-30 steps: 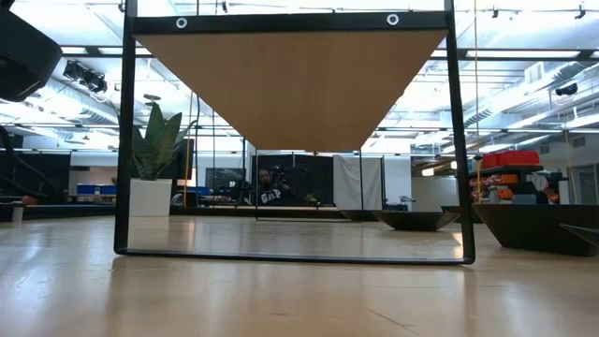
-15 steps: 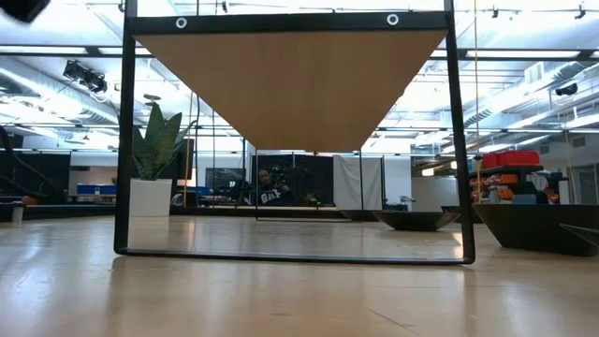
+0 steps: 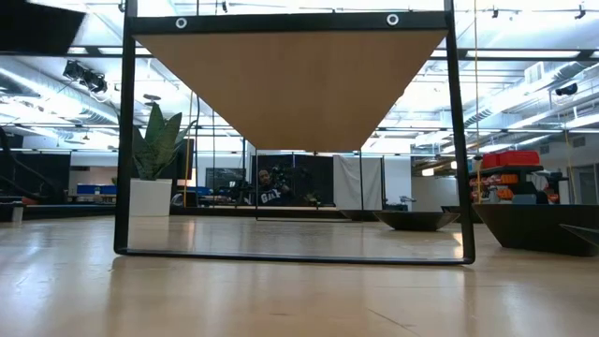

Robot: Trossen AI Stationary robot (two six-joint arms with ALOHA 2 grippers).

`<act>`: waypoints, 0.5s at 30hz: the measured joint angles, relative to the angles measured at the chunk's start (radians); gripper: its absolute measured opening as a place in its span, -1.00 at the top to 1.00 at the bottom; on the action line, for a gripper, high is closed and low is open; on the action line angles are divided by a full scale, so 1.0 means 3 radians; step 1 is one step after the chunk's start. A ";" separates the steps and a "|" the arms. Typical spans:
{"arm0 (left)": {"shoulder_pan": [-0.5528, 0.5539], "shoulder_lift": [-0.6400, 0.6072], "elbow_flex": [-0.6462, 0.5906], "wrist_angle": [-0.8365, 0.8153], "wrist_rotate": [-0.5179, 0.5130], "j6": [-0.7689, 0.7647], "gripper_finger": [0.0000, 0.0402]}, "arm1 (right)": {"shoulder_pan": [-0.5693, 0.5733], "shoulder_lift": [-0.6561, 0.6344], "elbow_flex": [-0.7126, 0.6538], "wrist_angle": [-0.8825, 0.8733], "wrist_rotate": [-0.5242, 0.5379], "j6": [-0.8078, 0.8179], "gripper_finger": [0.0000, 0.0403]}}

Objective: Pick & Place Mini shaped plates
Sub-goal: Stack the distorted square plate on top of the distorted square plate on the shelf

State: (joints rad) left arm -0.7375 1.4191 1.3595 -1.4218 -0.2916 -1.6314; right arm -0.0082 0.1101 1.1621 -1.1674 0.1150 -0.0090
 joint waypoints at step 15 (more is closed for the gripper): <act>0.1070 -0.0371 0.0358 -0.0132 -0.0744 0.2151 0.99 | 0.0000 0.0000 0.0000 0.0001 0.0000 0.0000 0.83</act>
State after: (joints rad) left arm -0.4165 1.3079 1.4669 -1.4613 -0.5148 -0.9862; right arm -0.0083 0.1101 1.1622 -1.1671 0.1150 -0.0090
